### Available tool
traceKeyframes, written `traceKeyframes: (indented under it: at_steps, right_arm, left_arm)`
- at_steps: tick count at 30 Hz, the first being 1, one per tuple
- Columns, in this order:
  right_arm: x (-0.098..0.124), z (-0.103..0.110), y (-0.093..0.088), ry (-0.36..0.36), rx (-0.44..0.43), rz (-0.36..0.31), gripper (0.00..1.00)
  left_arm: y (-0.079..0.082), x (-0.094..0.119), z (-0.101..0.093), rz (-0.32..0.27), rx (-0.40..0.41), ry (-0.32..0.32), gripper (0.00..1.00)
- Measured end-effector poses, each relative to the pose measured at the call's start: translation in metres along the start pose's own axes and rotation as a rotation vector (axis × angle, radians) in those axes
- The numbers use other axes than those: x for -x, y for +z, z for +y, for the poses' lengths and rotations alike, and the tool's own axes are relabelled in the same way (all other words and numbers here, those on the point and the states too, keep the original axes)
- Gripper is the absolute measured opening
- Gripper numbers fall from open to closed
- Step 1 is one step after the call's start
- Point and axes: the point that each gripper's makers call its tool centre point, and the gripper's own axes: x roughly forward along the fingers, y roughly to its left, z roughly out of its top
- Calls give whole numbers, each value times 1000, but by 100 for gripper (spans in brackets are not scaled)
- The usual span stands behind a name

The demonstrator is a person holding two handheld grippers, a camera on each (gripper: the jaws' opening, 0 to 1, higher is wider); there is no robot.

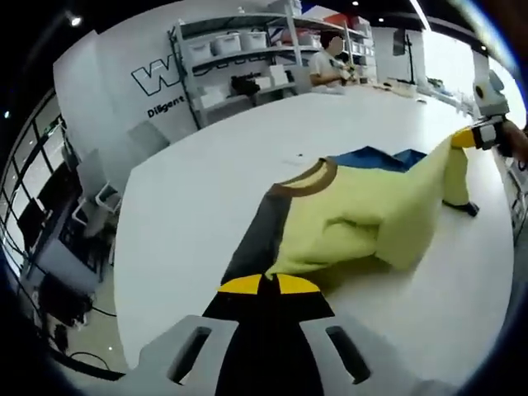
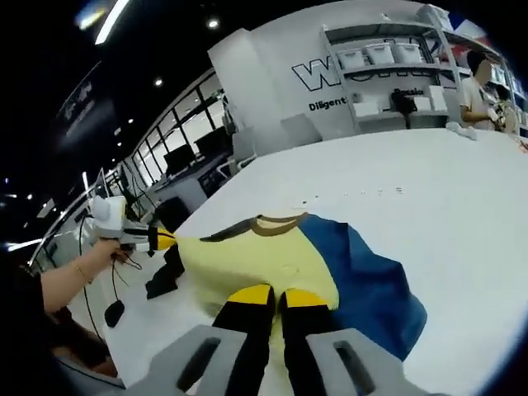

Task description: Fold the garment on the visible template until the final outline fits inside the template.

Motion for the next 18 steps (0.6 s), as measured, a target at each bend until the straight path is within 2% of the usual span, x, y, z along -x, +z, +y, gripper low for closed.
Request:
traceKeyframes:
  at_steps: [5,9,12,15,18]
  right_arm:
    - [-9,-14,0,-27,4,8,0]
    - [-18,-31,-5,-81,24,25,0]
    - [-24,-37,-8,-94,40,40,0]
    - [-28,-40,-9,-113,87,51,0]
    - [-35,-46,-9,-139,137,58,0]
  left_arm:
    - [8,-7,7,-2,-25,39,4]
    - [5,-17,14,7,9,79,4]
    - [5,-24,15,16,25,91,4]
    - [5,-31,15,23,-6,98,4]
    - [6,-35,15,22,3,105,5]
